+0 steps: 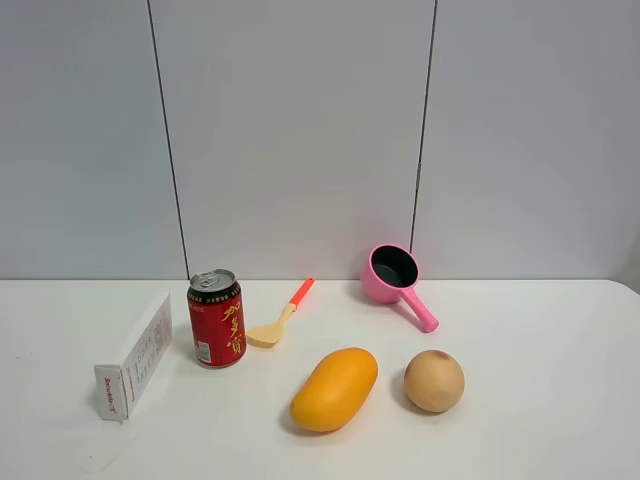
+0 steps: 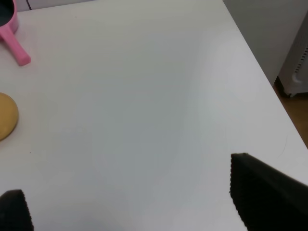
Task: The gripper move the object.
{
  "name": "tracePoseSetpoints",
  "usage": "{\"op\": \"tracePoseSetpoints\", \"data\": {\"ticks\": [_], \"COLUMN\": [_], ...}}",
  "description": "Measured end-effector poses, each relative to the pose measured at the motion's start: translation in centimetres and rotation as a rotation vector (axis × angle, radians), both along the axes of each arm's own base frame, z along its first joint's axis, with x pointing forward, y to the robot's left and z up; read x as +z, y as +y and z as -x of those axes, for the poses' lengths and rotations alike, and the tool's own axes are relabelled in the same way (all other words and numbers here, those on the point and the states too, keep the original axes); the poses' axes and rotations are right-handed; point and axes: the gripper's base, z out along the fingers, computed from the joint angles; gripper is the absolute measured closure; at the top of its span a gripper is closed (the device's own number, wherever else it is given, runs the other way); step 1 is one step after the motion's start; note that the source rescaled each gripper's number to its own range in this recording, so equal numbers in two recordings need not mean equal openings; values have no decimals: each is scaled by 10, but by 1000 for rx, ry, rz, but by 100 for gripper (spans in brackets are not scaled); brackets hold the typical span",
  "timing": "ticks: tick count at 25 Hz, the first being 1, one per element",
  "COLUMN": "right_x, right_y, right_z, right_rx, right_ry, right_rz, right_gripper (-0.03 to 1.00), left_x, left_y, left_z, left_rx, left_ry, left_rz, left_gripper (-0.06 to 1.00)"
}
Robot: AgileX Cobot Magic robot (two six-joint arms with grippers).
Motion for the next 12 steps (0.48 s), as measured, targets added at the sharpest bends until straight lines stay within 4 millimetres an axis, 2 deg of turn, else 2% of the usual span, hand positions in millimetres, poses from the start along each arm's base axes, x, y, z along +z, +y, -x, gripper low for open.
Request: {"op": "tracePoseSetpoints", "data": {"ticks": [12], "right_x": [0], "right_y": [0], "right_z": [0], "right_rx": [0], "right_ry": [0], "right_rz": [0], "right_gripper": [19], "left_x": [0], "left_y": [0], "left_z": [0], "left_rx": [0], "left_ry": [0], "left_rz": [0], "left_gripper": [-6]}}
